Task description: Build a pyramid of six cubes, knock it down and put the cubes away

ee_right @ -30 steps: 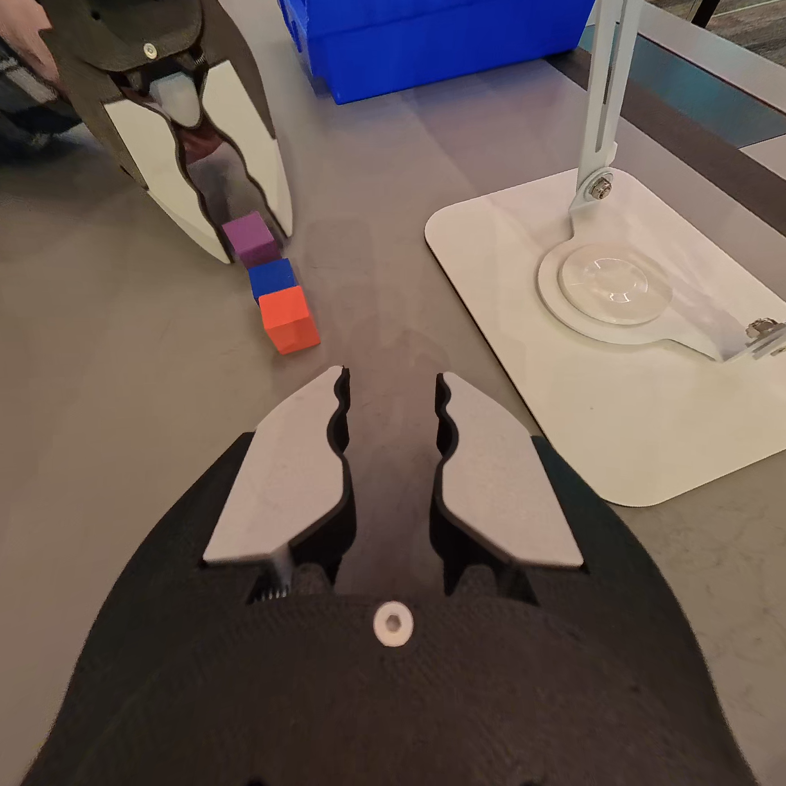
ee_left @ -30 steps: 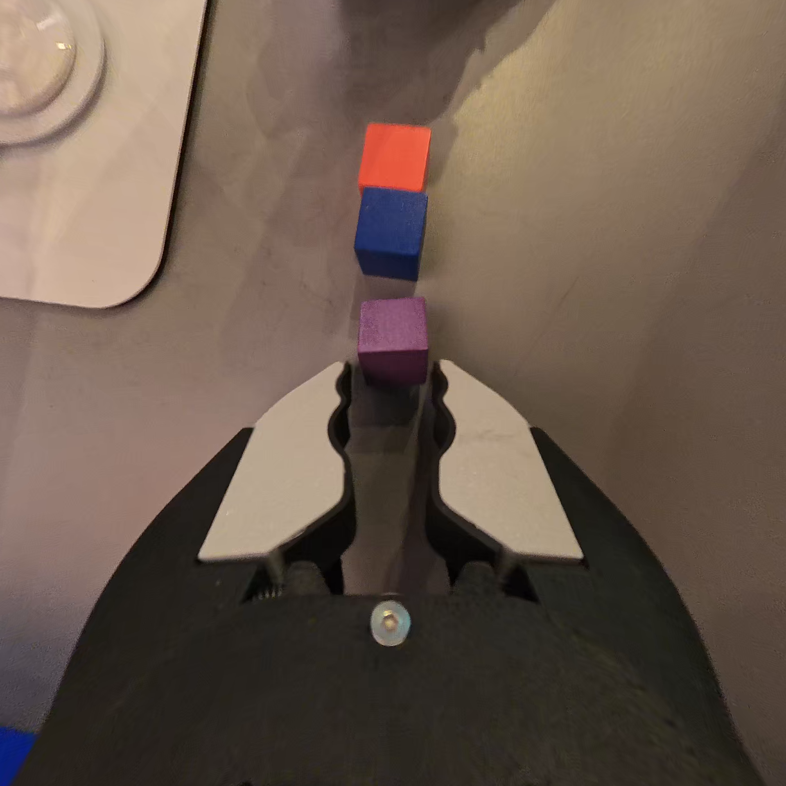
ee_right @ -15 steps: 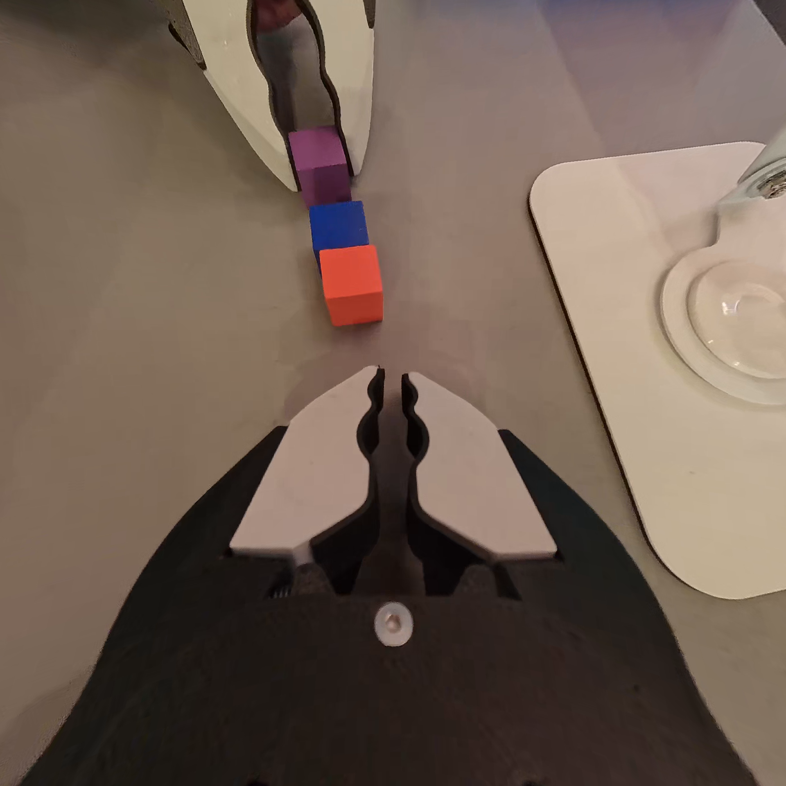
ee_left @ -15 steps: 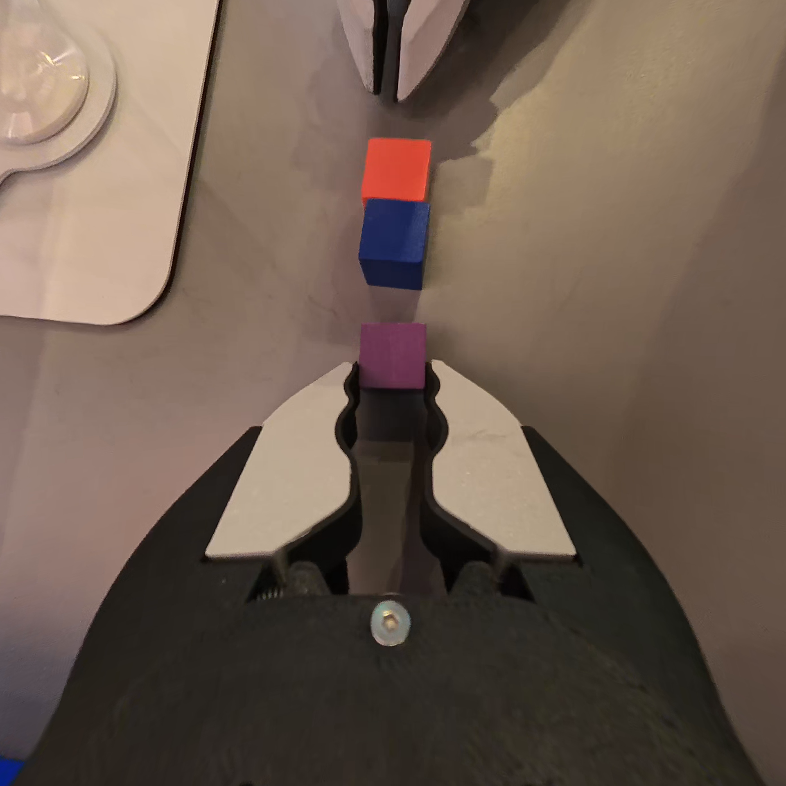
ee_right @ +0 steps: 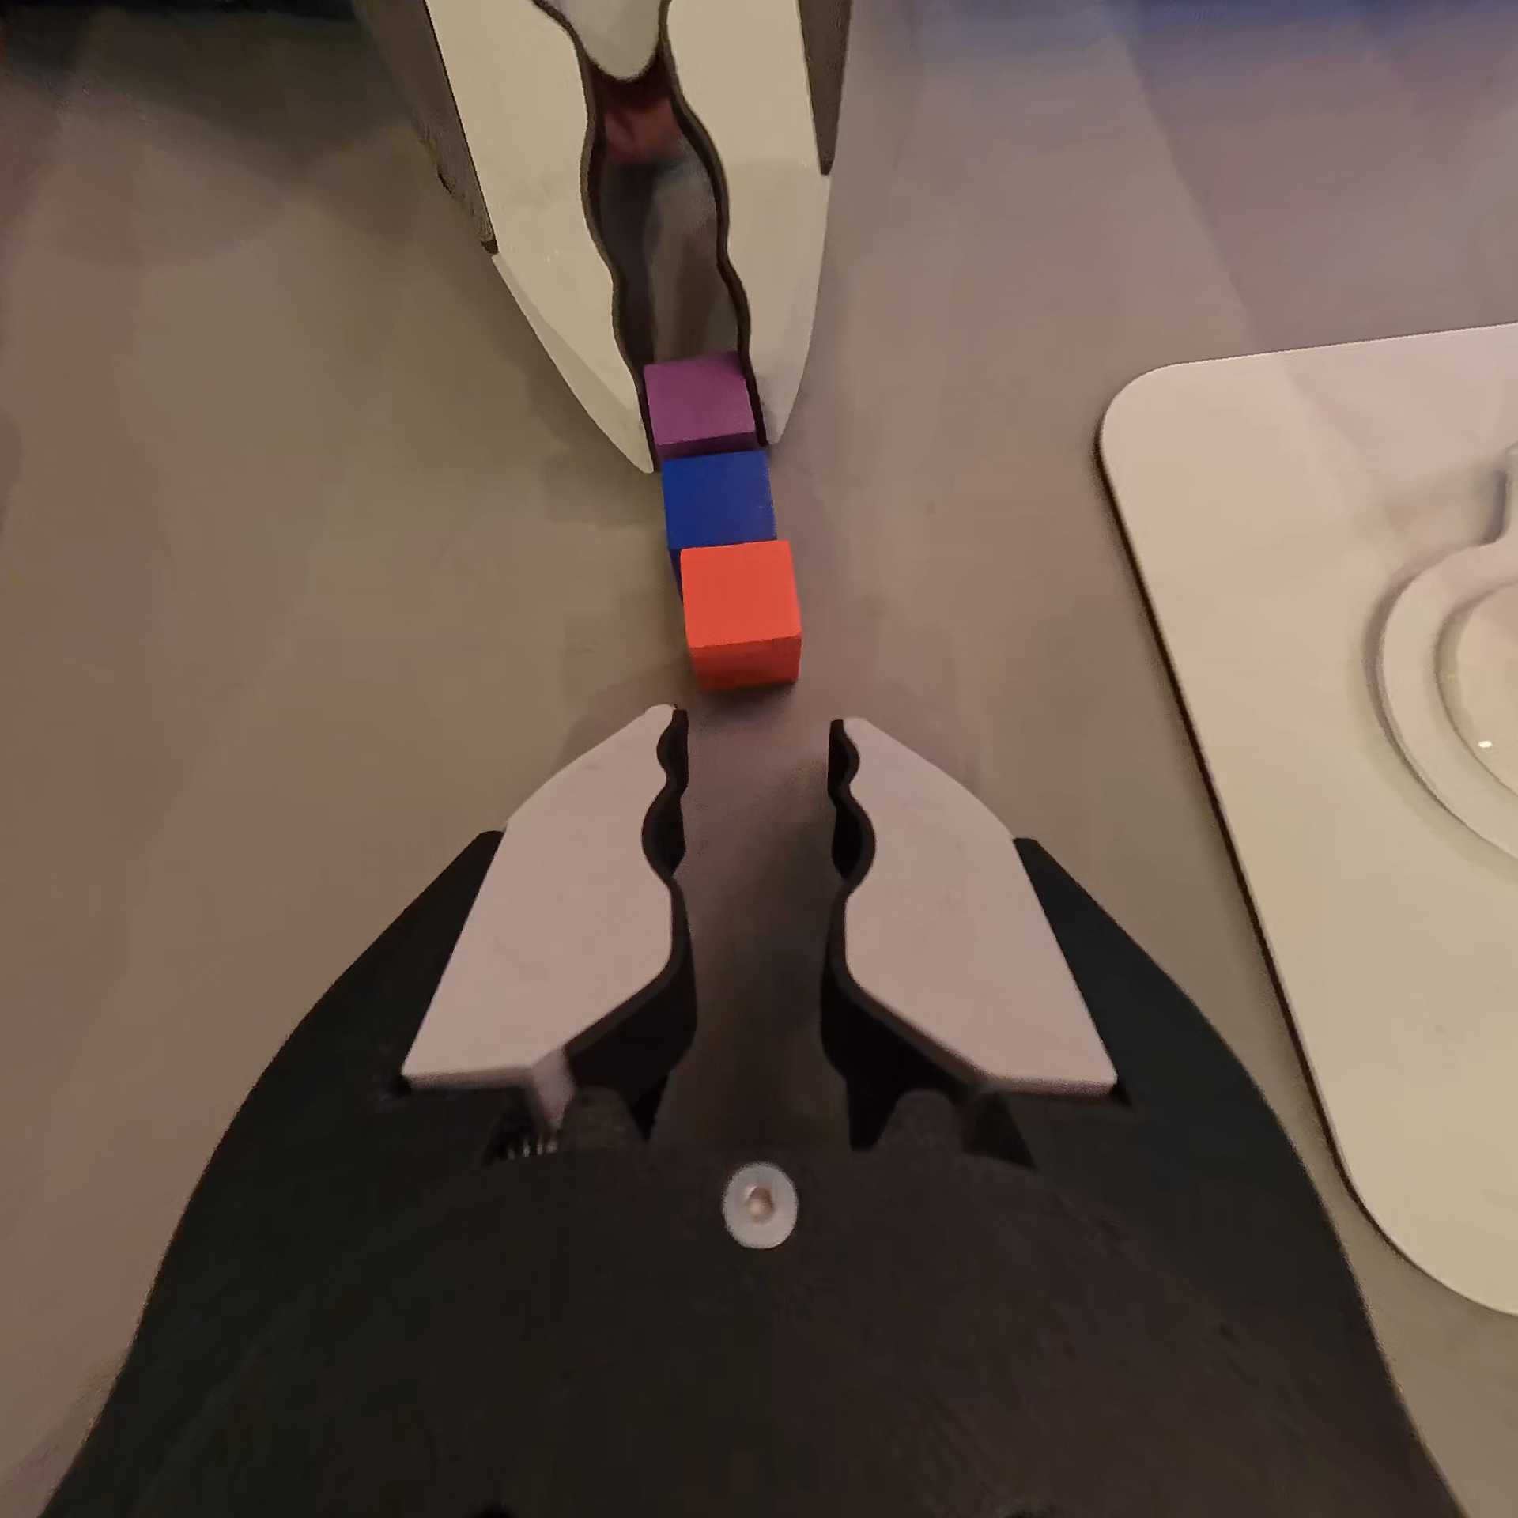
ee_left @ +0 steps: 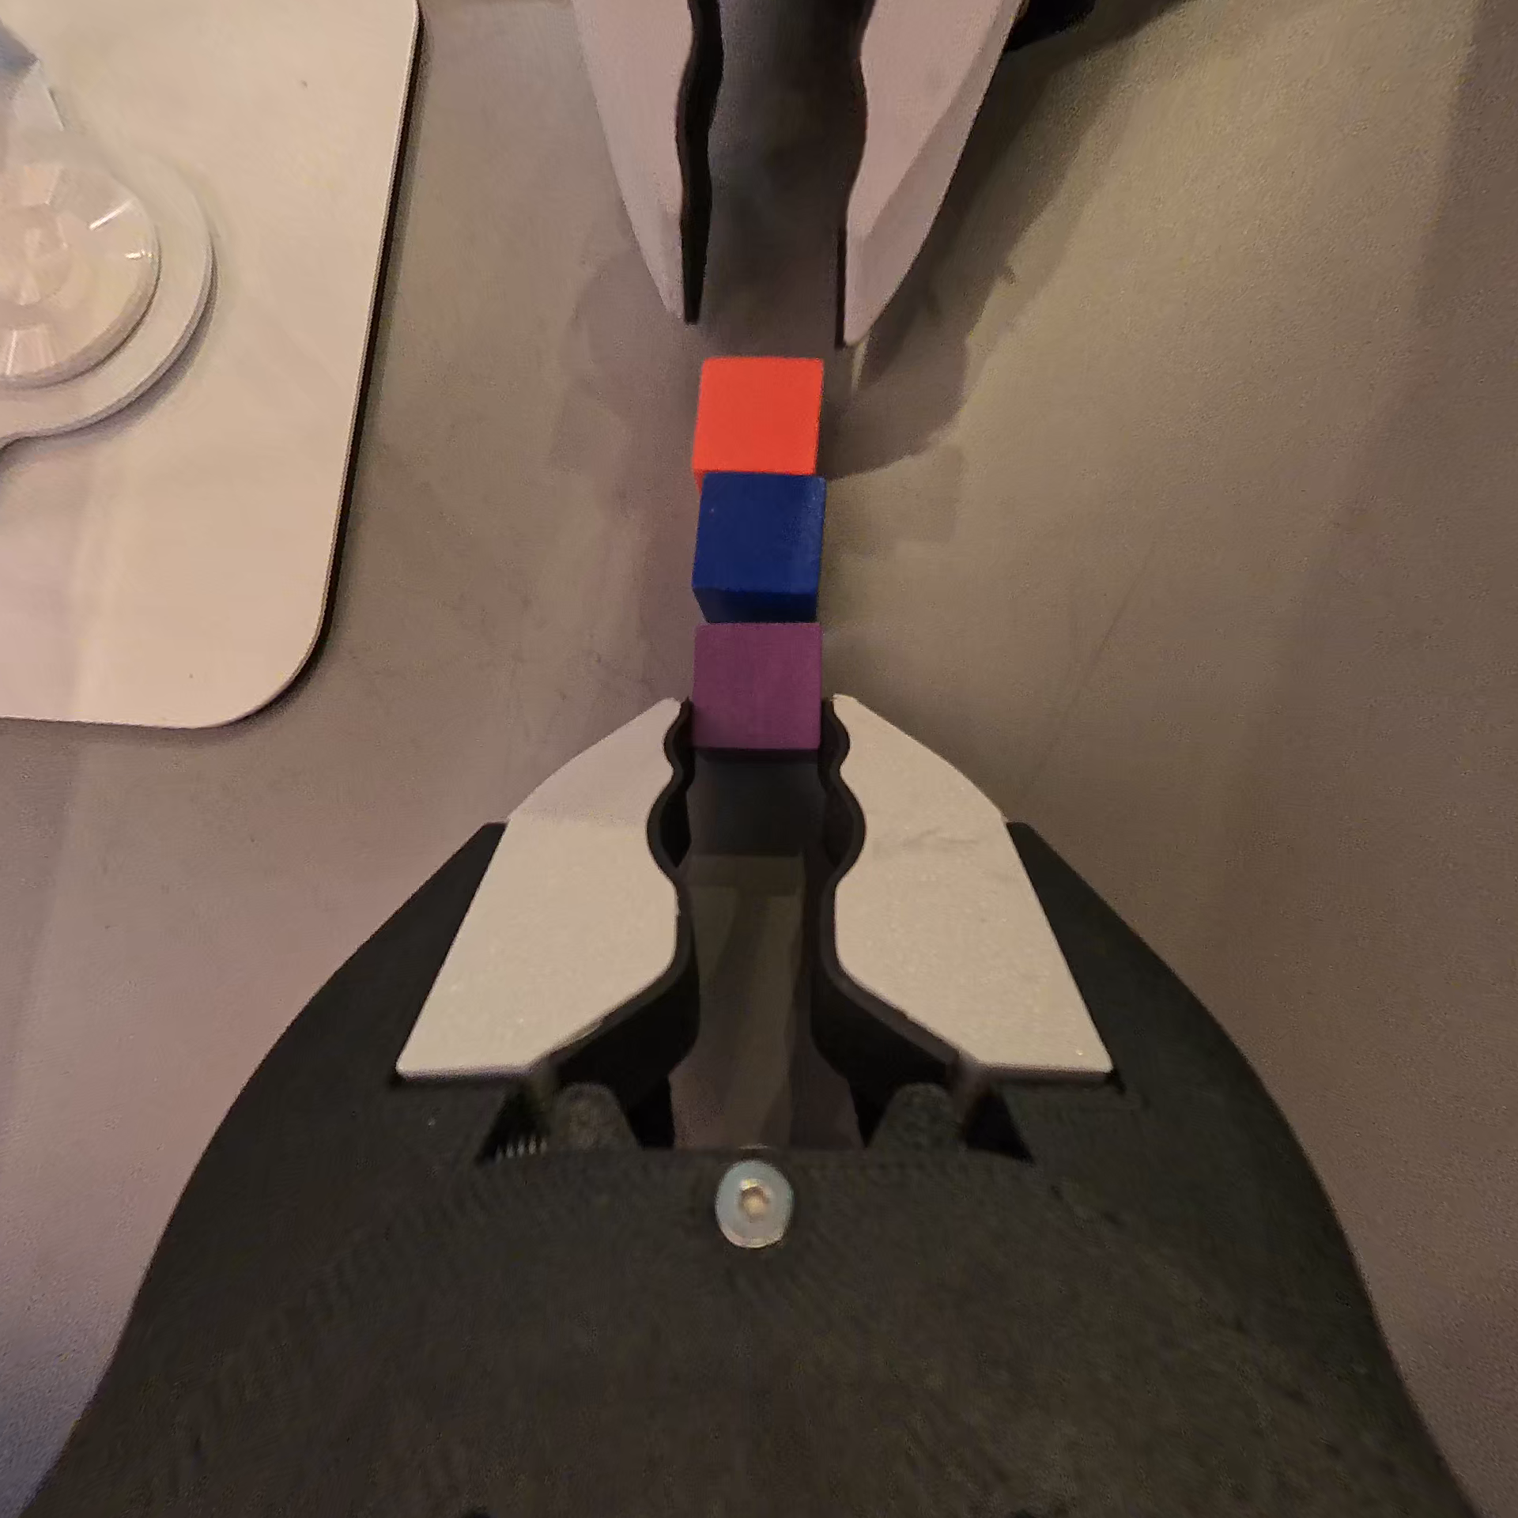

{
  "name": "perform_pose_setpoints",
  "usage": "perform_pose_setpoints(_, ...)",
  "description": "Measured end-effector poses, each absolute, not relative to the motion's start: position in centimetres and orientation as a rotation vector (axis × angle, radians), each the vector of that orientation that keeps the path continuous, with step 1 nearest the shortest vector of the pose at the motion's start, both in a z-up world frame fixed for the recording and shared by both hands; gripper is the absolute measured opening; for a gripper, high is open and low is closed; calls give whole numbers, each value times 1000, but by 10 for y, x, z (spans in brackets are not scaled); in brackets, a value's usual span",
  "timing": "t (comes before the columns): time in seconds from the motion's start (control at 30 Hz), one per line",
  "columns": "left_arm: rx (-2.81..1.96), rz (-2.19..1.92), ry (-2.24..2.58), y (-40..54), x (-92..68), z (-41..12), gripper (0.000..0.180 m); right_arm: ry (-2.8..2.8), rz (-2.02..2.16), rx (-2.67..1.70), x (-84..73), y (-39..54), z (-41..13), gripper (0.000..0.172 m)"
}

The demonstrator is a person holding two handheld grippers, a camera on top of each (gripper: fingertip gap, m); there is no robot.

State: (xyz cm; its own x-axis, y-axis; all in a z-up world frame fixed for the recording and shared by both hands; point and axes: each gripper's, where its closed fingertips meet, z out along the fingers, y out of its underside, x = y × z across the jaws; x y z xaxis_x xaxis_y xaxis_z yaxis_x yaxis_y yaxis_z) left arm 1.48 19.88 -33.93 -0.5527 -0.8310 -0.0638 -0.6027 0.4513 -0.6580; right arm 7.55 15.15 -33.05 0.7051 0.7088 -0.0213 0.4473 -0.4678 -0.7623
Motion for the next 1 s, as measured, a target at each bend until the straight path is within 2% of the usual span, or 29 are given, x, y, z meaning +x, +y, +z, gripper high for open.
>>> perform_pose_setpoints(0.33,-1187,-868,2335,195,22,-339,28,-949,425,-2152,63,159,-335,22)
perform_pose_setpoints(0.63,-1192,-887,2327,194,22,-340,28,-945,421,-2154,64,159,-335,25)
perform_pose_setpoints(0.8,-1198,-857,2324,198,19,-341,52,-901,474,-2113,65,159,-326,33)
perform_pose_setpoints(1.0,-1198,-808,2252,213,1,-321,62,-807,537,-2087,77,161,-316,32)
